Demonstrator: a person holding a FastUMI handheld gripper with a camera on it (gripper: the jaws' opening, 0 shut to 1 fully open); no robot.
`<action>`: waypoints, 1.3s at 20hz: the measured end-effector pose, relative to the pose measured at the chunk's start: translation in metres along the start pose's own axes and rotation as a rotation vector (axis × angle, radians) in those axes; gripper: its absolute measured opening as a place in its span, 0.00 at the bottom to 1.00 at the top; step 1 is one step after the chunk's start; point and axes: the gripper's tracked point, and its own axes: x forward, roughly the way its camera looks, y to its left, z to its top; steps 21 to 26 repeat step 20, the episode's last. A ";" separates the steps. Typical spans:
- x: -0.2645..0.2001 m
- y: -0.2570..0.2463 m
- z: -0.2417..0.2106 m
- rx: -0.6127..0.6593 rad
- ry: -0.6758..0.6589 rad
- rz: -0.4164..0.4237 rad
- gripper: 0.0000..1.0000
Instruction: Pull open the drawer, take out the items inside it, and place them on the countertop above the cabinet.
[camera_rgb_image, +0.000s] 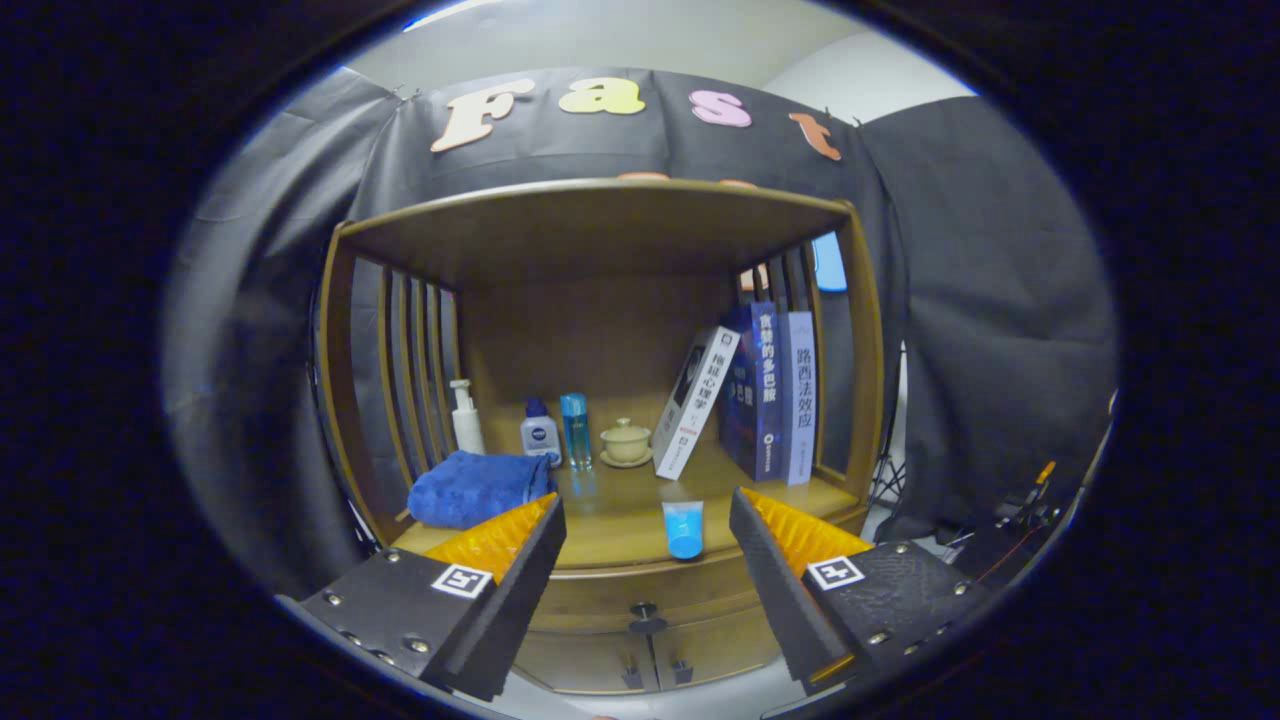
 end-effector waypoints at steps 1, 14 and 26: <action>-0.006 0.002 0.007 -0.007 -0.007 0.002 0.99; -0.078 -0.002 0.030 -0.054 -0.056 -0.002 0.99; -0.102 -0.017 0.010 -0.052 -0.052 -0.039 0.99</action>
